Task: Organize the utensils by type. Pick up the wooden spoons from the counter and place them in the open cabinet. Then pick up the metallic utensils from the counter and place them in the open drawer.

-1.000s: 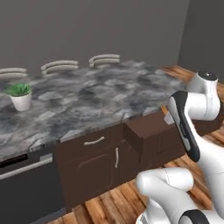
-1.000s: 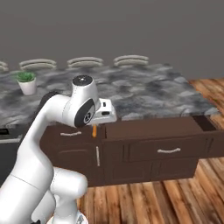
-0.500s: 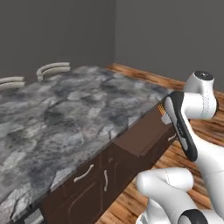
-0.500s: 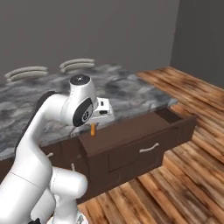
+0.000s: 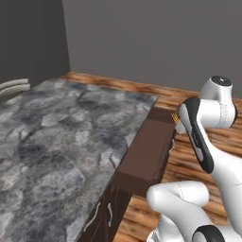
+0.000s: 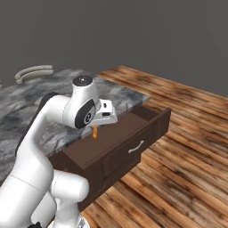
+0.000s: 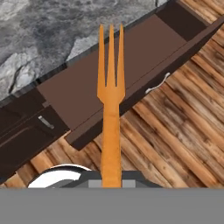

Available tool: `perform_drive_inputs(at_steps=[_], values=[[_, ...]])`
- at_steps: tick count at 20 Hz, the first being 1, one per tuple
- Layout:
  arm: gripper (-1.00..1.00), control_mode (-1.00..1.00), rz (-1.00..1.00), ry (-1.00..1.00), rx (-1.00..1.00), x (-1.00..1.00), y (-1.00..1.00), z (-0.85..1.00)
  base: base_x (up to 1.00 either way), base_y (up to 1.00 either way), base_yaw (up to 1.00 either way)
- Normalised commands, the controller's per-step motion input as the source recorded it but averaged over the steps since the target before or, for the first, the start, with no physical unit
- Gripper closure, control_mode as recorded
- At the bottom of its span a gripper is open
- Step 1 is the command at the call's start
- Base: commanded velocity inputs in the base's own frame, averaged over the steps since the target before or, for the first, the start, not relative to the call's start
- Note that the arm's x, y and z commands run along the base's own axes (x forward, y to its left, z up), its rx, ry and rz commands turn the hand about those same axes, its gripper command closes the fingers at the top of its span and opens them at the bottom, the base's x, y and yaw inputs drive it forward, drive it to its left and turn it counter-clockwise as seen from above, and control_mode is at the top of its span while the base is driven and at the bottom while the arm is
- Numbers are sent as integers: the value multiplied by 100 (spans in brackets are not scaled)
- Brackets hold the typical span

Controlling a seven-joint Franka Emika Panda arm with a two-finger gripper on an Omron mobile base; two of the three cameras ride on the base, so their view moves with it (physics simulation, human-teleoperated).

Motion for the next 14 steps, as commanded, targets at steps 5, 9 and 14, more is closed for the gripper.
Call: perform_drive_inputs(at_steps=[5, 9, 14], values=[[100, 100, 0, 0, 0, 0, 0, 0, 24, 33, -28], [100, 100, 0, 0, 0, 0, 0, 0, 0, 0, 0], [100, 100, 0, 0, 0, 0, 0, 0, 0, 0, 0]])
